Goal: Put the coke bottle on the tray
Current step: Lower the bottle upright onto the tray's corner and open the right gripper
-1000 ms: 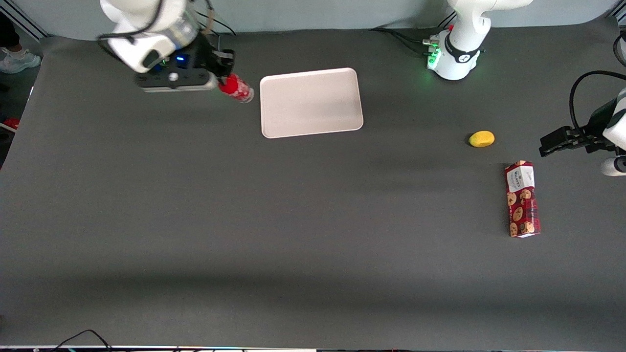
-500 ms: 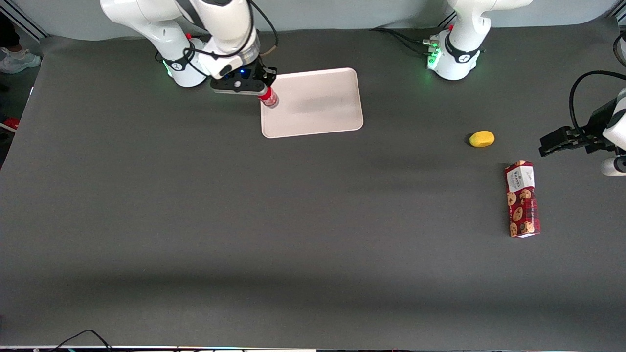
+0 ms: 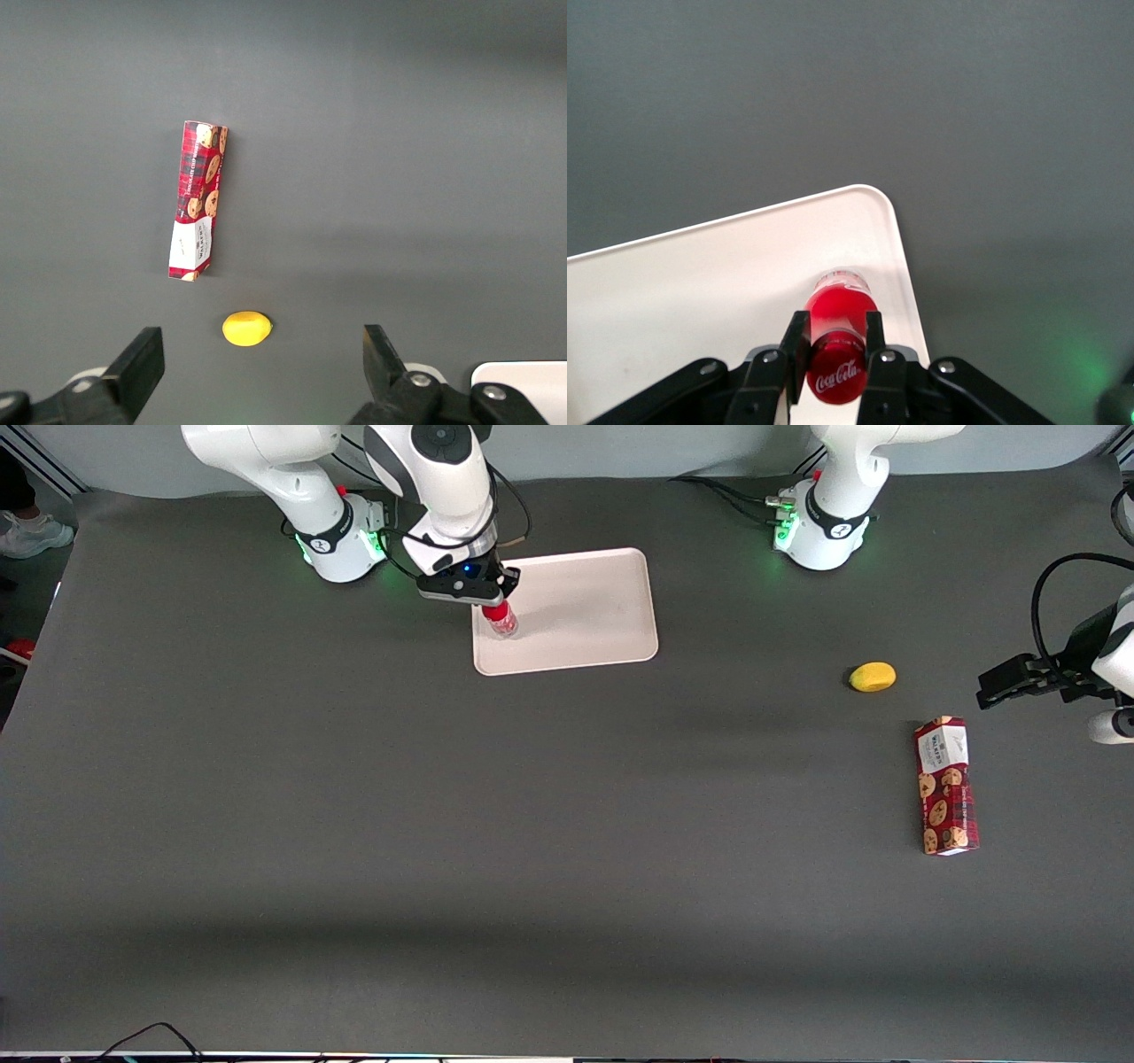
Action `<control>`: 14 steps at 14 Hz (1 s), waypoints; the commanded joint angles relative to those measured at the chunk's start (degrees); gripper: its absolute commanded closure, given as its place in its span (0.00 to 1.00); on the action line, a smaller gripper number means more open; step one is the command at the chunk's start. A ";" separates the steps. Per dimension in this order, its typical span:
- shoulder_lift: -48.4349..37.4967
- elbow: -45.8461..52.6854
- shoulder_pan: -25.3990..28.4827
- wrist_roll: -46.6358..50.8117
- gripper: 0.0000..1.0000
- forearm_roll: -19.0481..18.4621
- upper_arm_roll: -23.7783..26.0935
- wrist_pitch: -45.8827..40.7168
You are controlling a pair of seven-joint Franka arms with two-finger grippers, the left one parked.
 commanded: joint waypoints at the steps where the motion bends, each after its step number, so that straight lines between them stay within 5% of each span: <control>1: -2.58 -1.95 -0.94 3.59 1.00 1.25 3.79 2.33; 3: -2.50 -2.66 -0.94 4.38 1.00 1.25 4.16 3.40; 4: -2.50 -2.75 -0.94 4.39 0.80 1.25 4.16 3.40; 6: -2.32 -2.75 -1.12 4.47 0.23 1.25 4.16 3.31; 8: -2.32 -2.58 -1.21 4.47 0.00 1.25 4.16 3.14; 14: -2.85 9.07 -1.21 3.51 0.00 -0.23 -1.62 -8.26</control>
